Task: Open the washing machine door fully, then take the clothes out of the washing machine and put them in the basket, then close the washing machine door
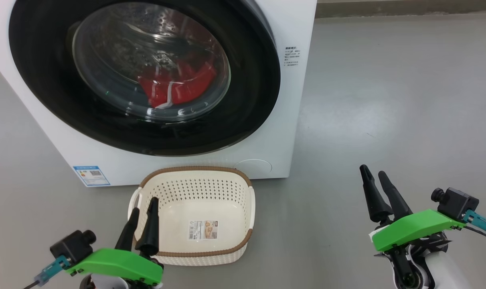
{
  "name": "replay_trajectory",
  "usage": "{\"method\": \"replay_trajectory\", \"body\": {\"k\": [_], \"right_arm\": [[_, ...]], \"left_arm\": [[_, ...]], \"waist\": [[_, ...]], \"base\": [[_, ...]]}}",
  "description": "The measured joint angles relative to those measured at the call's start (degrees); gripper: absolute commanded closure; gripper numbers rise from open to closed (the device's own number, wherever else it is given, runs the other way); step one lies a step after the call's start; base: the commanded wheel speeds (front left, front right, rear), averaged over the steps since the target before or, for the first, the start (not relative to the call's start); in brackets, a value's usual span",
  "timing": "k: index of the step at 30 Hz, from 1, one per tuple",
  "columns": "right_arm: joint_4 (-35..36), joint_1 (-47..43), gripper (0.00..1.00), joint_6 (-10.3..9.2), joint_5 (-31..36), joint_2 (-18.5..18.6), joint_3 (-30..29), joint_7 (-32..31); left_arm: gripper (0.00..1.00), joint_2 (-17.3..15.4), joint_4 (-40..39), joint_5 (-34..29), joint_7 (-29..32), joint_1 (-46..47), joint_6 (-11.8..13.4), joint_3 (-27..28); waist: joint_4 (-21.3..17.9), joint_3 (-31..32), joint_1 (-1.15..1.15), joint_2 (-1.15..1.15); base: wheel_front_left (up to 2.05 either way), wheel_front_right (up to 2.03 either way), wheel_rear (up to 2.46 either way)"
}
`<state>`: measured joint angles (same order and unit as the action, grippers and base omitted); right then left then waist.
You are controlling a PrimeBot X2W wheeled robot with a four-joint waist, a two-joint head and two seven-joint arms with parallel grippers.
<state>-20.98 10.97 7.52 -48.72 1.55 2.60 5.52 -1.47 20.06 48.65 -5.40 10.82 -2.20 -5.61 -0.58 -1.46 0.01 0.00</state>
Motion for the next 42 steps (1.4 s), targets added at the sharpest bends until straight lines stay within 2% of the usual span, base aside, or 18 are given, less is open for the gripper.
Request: {"method": "replay_trajectory", "body": {"k": [25, 42], "right_arm": [[-0.5, 4.7, 0.00, 0.00, 16.5, 0.4, 2.1, 4.1], [-0.5, 7.1, 0.00, 0.01, 26.9, 1.0, 3.7, 7.0]], "left_arm": [[0.00, -0.1, 1.1, -16.0, -4.2, 4.8, 0.9, -2.6], [0.00, -0.2, 0.9, -26.2, -7.1, 7.0, 2.7, -4.5]], "waist": [[0.3, -1.4, 0.00, 0.00], [0.0, -1.6, 0.00, 0.00]], "base": [[0.00, 0.00, 0.00], [0.00, 0.00, 0.00]]}}
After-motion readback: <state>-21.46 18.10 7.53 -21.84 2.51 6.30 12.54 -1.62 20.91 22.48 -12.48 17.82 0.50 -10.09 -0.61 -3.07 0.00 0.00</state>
